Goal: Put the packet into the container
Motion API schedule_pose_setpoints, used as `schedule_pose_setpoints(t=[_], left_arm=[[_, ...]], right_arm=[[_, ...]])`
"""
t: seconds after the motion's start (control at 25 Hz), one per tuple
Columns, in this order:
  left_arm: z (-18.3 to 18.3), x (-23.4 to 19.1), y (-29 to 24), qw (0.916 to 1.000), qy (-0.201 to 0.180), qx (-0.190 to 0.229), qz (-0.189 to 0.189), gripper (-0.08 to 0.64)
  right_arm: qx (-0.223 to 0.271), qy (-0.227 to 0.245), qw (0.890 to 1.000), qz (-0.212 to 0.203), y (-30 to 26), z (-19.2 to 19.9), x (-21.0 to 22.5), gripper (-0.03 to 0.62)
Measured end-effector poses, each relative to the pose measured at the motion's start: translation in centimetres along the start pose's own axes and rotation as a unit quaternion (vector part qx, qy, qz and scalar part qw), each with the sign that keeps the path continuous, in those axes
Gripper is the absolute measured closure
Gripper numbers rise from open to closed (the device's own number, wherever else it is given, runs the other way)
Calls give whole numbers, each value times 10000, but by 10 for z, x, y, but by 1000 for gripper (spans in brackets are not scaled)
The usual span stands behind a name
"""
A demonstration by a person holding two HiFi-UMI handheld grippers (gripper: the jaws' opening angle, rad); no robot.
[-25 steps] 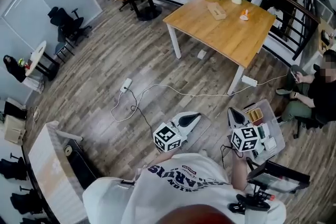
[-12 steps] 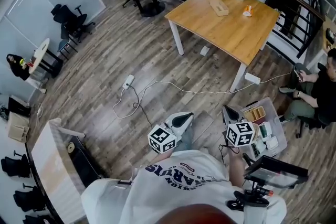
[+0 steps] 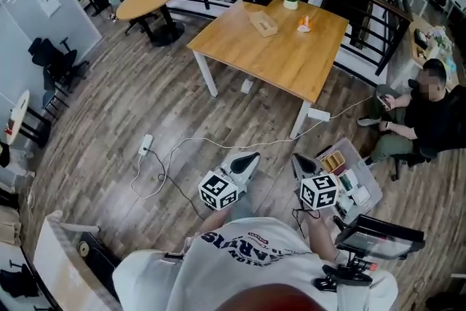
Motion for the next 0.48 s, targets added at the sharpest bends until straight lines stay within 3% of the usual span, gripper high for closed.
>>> schedule_pose_setpoints(t=[0.24,0.48], left_arm=[[-3,-58,-11,9996,215,45,178,557],[-12,-120,-16,9988,327,-70,364,557]], right_arm=[[-50,-3,9996,292,-43,-25,2,583],[-220,62,9993,299,-107,-53,-10,583]])
Point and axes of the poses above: the fingertips, and each gripper's own axes: y backward along the fingers, x to its right, z out of its underside, the point moved 2 cm from there along y, backward along the fingers, and after that the axes turned 7 degrees about z, right-handed, at the moved point
